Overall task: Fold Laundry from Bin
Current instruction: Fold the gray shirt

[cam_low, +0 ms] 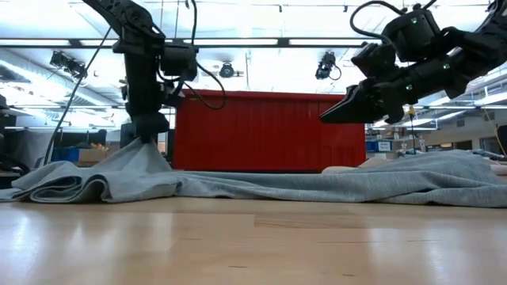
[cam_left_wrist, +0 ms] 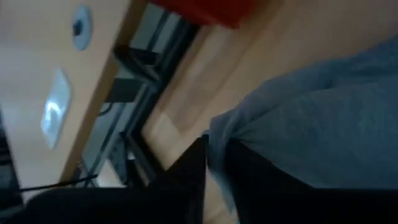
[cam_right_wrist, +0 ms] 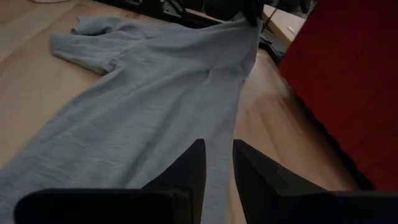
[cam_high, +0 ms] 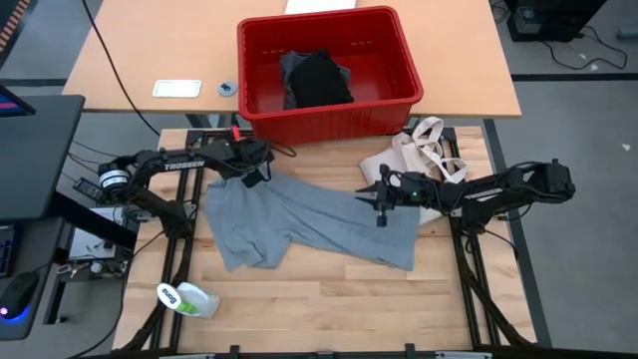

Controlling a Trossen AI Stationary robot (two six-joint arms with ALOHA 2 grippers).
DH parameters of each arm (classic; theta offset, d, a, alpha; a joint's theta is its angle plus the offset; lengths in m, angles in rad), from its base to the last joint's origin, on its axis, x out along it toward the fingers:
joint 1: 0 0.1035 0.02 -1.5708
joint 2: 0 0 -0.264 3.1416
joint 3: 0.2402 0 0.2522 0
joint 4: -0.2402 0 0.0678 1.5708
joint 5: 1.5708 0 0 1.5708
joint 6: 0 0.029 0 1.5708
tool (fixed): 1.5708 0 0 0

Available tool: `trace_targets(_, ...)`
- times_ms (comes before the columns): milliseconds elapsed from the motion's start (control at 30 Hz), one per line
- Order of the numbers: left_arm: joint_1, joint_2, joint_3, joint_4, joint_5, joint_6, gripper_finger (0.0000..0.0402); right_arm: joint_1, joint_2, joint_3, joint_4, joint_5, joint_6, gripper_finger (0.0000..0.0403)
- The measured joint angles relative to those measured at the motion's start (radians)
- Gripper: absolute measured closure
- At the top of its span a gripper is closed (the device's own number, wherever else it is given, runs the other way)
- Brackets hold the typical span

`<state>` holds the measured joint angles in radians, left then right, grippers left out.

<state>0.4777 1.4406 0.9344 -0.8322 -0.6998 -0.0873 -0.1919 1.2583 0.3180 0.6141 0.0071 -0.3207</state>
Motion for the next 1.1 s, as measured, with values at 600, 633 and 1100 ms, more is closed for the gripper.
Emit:
trace_targets(600,0.028,-0.003,0.192,-0.322,-0.035,-0.132,0.0126,-0.016,0.0,0.0,0.006,-0.001,-0.024,0.0313)
trace_targets(633,0.013,-0.004,0.224,-0.345,-0.035,-0.134,0.0126,-0.019,0.0,0.0,0.007,-0.001,-0.023,0.0313)
trace_targets(1100,-0.192,-0.005,0.056,-0.488,0.317,-0.302,0.0125,-0.025,0.0,0.0,0.044,-0.002,-0.013,0.0313)
